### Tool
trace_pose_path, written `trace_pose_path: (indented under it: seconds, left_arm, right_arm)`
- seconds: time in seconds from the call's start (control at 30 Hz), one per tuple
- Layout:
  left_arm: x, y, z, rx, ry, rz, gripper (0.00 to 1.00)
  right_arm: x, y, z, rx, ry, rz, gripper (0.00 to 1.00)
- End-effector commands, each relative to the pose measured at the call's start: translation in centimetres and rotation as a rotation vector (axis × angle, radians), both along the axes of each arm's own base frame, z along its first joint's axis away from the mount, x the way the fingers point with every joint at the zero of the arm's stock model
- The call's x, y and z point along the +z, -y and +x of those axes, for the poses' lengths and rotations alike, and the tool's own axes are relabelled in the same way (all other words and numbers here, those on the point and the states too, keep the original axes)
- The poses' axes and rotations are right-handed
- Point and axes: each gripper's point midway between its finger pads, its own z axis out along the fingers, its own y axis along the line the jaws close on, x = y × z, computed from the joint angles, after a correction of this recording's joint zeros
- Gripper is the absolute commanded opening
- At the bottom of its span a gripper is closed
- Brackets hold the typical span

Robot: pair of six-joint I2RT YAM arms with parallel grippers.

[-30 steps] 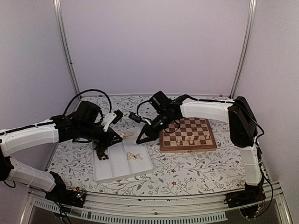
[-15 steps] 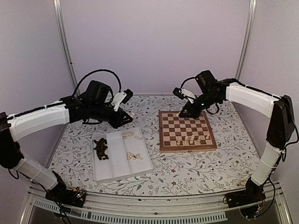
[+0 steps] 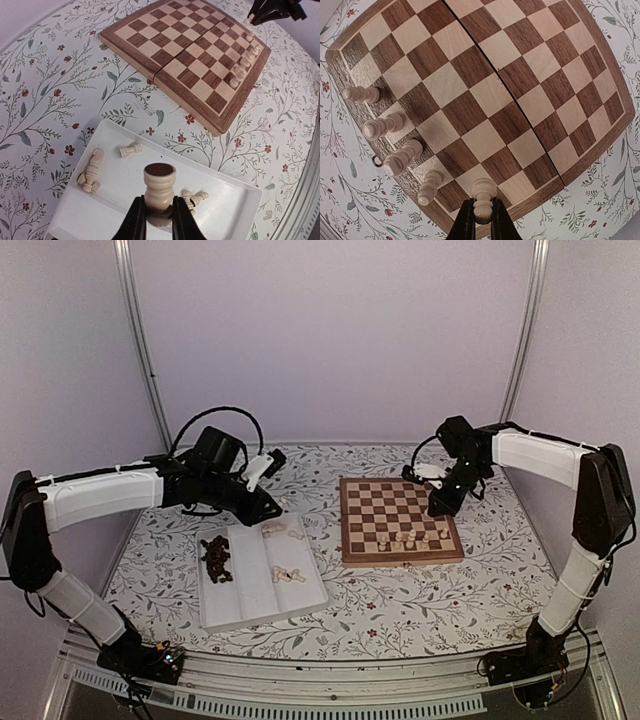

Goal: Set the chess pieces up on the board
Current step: Place the chess piece on the chessboard.

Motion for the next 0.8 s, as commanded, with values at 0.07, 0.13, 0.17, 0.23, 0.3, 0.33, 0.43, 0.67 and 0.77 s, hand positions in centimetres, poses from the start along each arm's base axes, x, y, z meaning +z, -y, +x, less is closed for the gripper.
trace_pose_path:
  seconds: [0.07,0.13,0.17,0.23,0.3,0.33,0.43,0.67,0.77]
  left_arm:
    - [1.4,-0.4,0.1,-0.005,0.049,-0.034,0.04]
    - [1.3,-0.4,0.1,-0.006,0.048,-0.033,0.04]
    - [1.3,-0.4,0.1,-0.006,0.048,-0.034,0.04]
    - [1.3,-0.4,0.1,-0.007,0.050,-0.032,0.04]
    - [1.3,-0.5,0.1,-0.007,0.049,-0.030,0.05]
    - [1.3,-0.5,0.1,-0.007,0.050,-0.029,0.05]
    - [1.0,-0.6,0.0,-0.009,0.044,-0.026,0.05]
    - [0.9,-0.7,0.0,-0.009,0.042,-0.021,0.05]
    - [0.9,-0.7,0.0,-0.011,0.041,-0.021,0.05]
  right_arm:
    - [-3.1,1.2,-0.7,0.008,-0.072,-0.090,0.00]
    - [-3.5,1.2,-0.8,0.010,-0.085,-0.096,0.00]
    - [-3.7,1.3,-0.9,0.009,-0.089,-0.099,0.00]
    - [-4.2,1.5,-1.0,0.004,-0.105,-0.111,0.01]
    - [-4.7,1.6,-1.1,0.003,-0.115,-0.124,0.01]
    - [-4.8,1.7,-1.1,0.002,-0.116,-0.128,0.01]
    - [-5.2,1.8,-1.3,0.003,-0.129,-0.137,0.01]
    - [-5.9,1.9,-1.8,0.007,-0.162,-0.147,0.02]
    - [-6.1,1.9,-1.8,0.008,-0.169,-0.150,0.03]
